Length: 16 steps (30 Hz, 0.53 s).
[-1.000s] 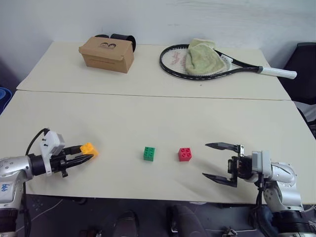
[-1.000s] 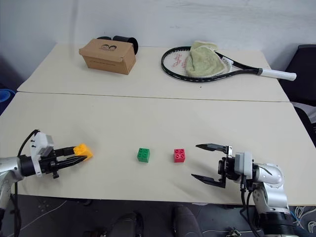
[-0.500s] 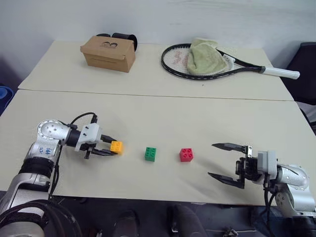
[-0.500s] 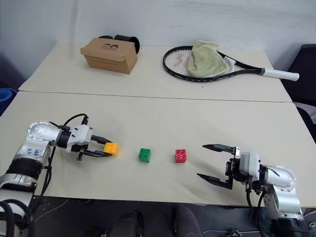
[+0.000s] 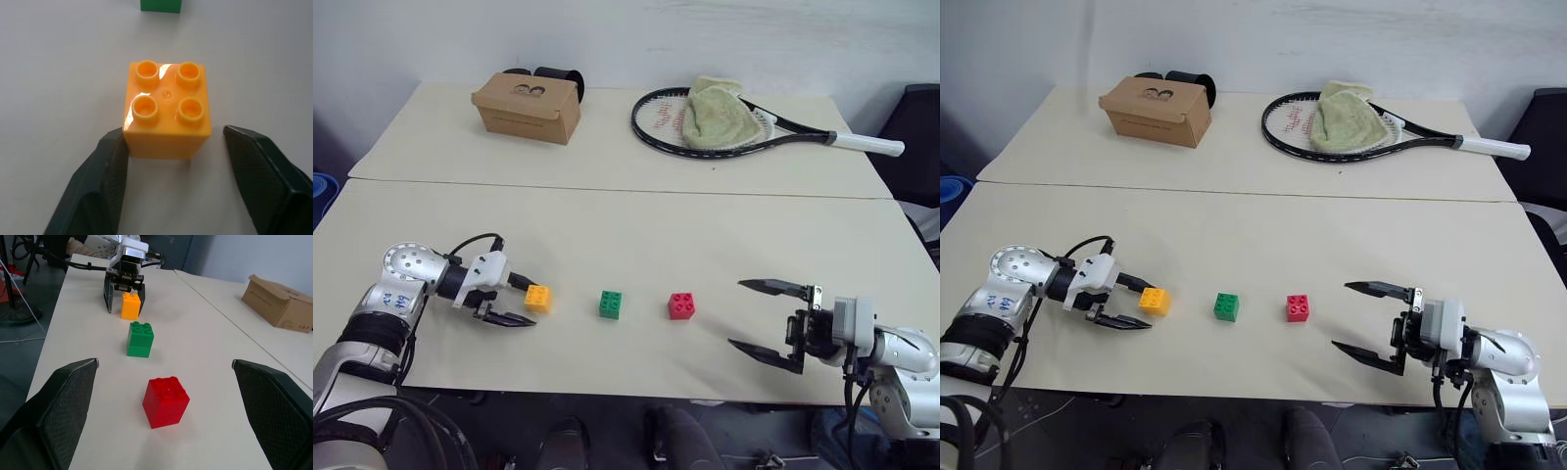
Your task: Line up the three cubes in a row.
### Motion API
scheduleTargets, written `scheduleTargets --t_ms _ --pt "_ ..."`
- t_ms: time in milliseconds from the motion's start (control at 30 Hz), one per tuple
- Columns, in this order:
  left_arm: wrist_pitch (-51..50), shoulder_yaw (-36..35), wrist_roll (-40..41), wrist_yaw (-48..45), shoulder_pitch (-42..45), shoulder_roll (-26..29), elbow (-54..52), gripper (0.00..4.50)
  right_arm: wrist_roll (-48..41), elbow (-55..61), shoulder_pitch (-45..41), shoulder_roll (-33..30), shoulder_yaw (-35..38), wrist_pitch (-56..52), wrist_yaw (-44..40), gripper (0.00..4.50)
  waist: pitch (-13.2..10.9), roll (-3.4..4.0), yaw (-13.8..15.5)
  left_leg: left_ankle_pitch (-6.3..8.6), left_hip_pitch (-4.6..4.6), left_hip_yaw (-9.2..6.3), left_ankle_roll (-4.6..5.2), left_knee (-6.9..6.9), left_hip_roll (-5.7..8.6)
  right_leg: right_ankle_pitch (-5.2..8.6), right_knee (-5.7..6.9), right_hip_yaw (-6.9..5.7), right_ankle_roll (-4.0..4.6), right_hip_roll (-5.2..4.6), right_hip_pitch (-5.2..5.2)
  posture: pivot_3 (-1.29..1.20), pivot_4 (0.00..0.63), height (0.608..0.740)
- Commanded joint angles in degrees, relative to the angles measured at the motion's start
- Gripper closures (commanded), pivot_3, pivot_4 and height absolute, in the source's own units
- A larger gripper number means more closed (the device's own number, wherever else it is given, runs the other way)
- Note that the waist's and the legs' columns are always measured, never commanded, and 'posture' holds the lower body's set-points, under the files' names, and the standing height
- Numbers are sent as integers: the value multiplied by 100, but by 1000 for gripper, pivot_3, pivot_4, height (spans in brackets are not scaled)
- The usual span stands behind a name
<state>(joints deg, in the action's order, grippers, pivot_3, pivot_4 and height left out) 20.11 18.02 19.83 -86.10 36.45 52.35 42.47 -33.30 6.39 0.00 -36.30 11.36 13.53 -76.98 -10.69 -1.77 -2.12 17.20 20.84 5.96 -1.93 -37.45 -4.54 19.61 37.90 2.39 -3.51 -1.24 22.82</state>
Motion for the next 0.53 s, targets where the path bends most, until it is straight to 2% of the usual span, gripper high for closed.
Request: scheduleTargets --t_ms 33,133,267,400,533 --pt "205 -696 109 -583 -455 589 -90 657 -111 -23 -15 -106 80 -16 -117 0 0 0 -22 0 0 1 0 5 -4 1 -2 1 1 3 2 0 150 740" --pt "378 -1289 19 91 -1005 1011 -302 657 -110 -44 -75 -310 188 -77 -234 0 -2 3 -18 0 1 4 -1 10 -6 3 -2 0 5 -2 9 0 150 740" --pt "-593 -2590 775 234 -2375 1545 -1379 657 -97 -160 -319 -818 445 -171 -369 0 -3 2 -42 4 11 10 7 3 -6 2 2 1 4 -15 19 0 150 740" --pt "-1150 -3584 937 462 -3512 1651 -2496 657 -35 -198 -476 -1270 466 -225 -650 0 -4 5 -24 6 13 2 11 10 -4 3 2 -9 5 -22 18 0 150 740" --pt "-1468 -4110 860 878 -3693 1498 -2744 657 30 -397 -667 -1504 282 -261 -978 0 -6 6 29 6 15 0 10 11 -1 3 -2 -13 6 -19 20 0 150 740"
